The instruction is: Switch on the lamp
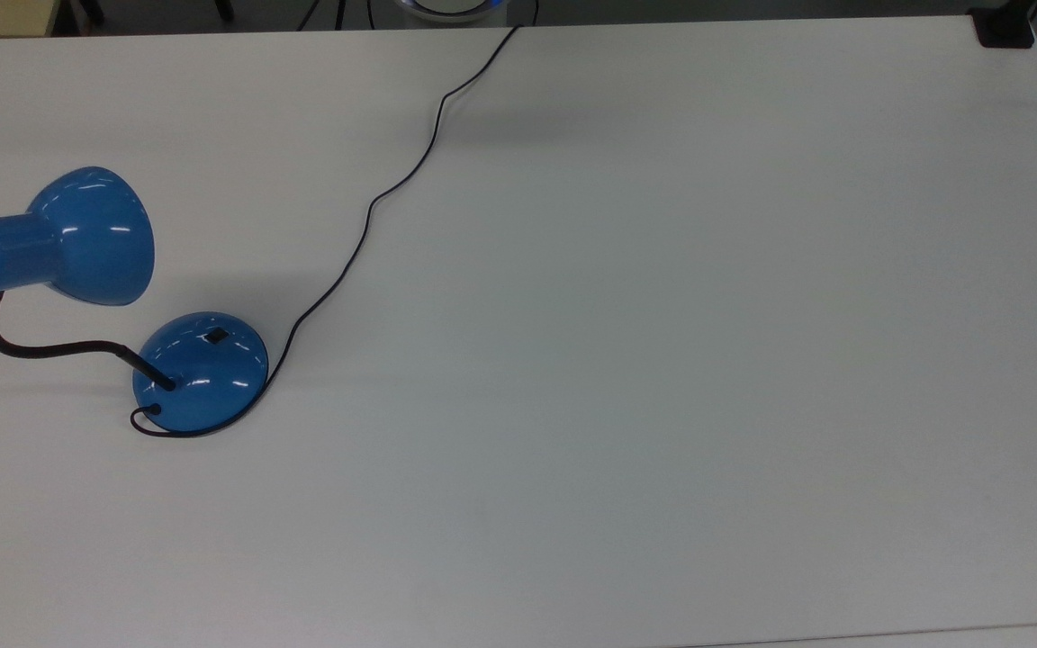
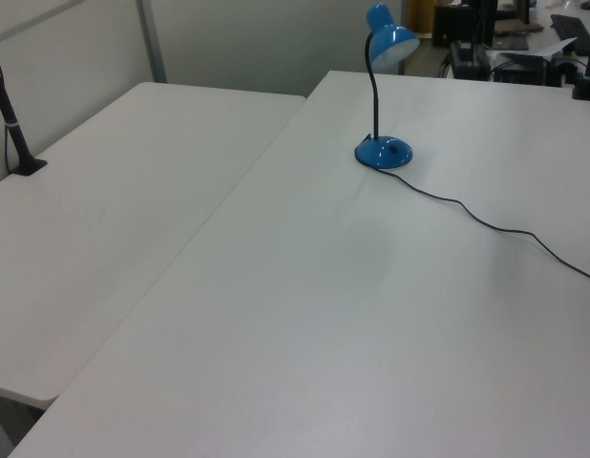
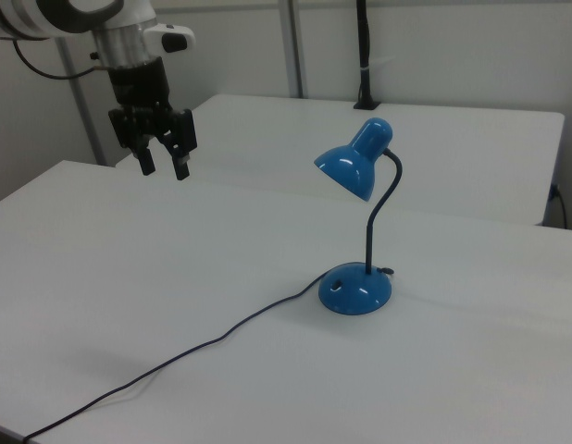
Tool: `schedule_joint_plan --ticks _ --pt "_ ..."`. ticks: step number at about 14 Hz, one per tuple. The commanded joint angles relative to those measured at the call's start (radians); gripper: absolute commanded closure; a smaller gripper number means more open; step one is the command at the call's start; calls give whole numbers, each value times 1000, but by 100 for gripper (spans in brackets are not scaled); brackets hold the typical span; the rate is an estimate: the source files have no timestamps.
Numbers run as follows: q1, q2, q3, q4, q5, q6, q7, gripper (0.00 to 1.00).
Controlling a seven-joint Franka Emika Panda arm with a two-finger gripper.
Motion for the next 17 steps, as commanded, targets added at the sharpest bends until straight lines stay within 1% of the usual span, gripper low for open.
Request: schedule_joint_plan --ticks 1,3,5,9,13,14,15,17 --pt "5 -12 -4 -27 20 25 -18 82" --pt "3 -12 -4 -27 21 25 -32 100" --pt "-5 -12 -6 -32 37 43 -38 100" --pt "-41 -9 -8 -131 49 204 6 100" --pt "-72 -12 -8 -298 49 435 147 100" --pt "-83 -6 -8 -358 48 526 215 100" --pt "-96 3 -9 -392 46 589 252 100" --pt "-126 56 -9 -433 45 696 316 100"
